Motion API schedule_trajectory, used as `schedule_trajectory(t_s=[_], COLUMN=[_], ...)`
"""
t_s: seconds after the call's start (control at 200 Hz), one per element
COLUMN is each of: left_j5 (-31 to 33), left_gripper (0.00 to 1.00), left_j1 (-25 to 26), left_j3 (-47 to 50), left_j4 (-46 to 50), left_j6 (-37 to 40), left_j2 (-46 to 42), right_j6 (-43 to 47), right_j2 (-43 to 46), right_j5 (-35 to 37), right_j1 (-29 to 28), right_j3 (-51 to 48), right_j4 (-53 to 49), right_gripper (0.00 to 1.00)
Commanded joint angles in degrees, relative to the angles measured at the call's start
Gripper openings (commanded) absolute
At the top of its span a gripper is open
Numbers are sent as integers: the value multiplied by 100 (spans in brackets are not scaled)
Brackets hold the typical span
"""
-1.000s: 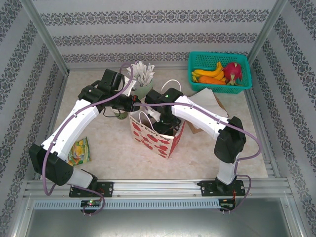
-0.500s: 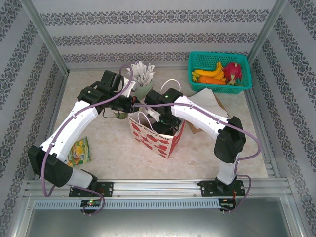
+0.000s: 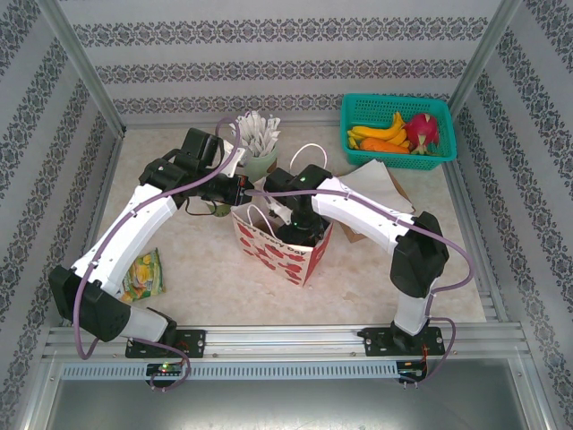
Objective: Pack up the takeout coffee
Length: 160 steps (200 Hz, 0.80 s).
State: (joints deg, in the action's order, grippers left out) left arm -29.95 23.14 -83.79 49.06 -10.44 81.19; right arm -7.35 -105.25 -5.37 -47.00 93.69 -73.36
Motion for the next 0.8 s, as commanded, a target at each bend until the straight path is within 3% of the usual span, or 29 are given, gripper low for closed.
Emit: schedule_trajectory(t_s=[0.0, 0.794], left_j5=[-190, -255], left_gripper=[0, 0], left_j1=[-28, -28], left_j3=[47, 162], left_j4=[-188, -225], left_j6=[59, -11], left_j2=[-214, -147], right_j6=[-177, -468], right_j2=[-275, -287], right_j5=[264, 219], right_j1=[49, 60], right_j3=[-291, 613], right_j4=[453, -239], right_gripper=[59, 59])
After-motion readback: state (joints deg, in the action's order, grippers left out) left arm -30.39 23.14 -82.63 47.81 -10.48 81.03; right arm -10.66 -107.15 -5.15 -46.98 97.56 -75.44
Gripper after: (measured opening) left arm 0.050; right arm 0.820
